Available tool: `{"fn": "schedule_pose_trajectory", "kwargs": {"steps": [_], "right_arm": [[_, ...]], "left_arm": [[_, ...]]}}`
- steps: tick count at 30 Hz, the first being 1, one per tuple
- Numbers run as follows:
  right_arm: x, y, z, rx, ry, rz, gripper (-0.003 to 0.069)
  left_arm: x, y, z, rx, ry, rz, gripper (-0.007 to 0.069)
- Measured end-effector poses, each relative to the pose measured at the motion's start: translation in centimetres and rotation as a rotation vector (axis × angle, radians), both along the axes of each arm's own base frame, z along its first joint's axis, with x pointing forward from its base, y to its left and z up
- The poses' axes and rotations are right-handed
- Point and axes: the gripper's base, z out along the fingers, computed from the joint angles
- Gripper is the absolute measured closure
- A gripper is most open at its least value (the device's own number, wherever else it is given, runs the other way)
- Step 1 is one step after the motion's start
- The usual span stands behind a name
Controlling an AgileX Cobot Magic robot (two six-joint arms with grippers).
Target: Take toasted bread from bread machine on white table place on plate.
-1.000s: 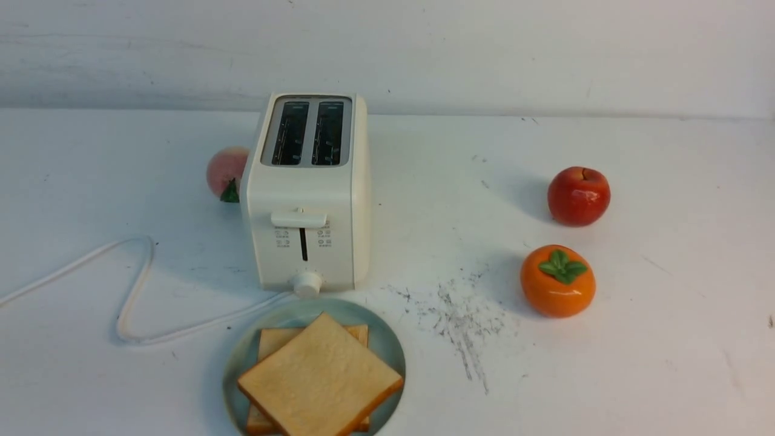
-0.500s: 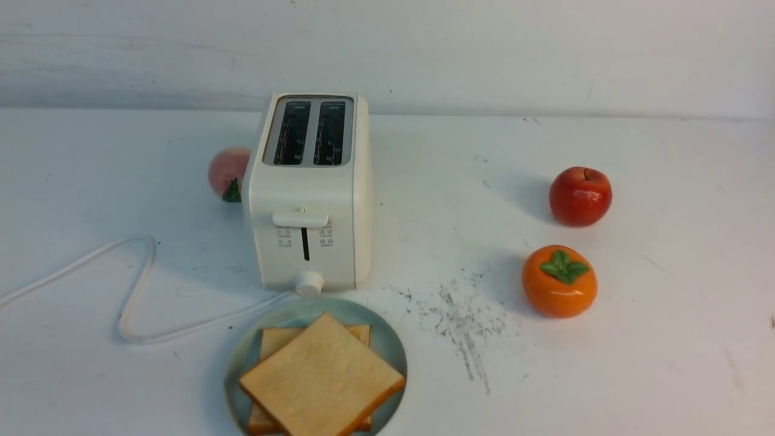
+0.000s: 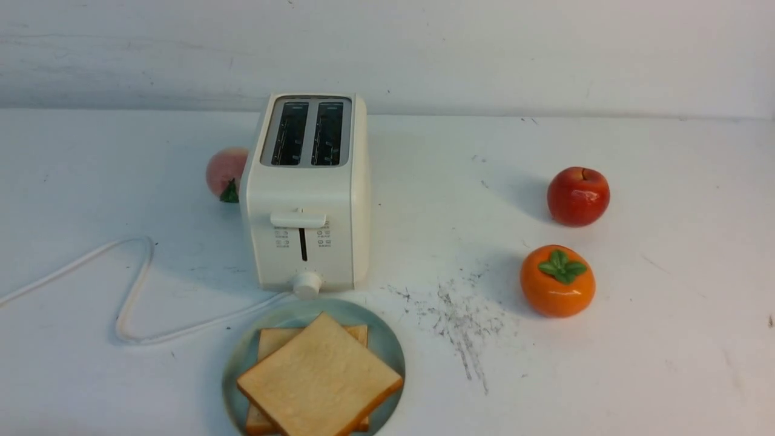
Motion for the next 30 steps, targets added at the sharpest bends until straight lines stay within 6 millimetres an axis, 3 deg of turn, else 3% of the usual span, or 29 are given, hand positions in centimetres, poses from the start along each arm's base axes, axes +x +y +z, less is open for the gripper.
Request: {"fn": "schedule_pose_trajectory", "kwargs": {"steps": [30], "right_arm": [[0.09, -0.10, -0.14, -0.030, -0.001, -0.009, 0.0554]], "left_arm": [[-0.13, 0.05, -0.64, 0.004, 0.059, 0.006, 0.0560]]}}
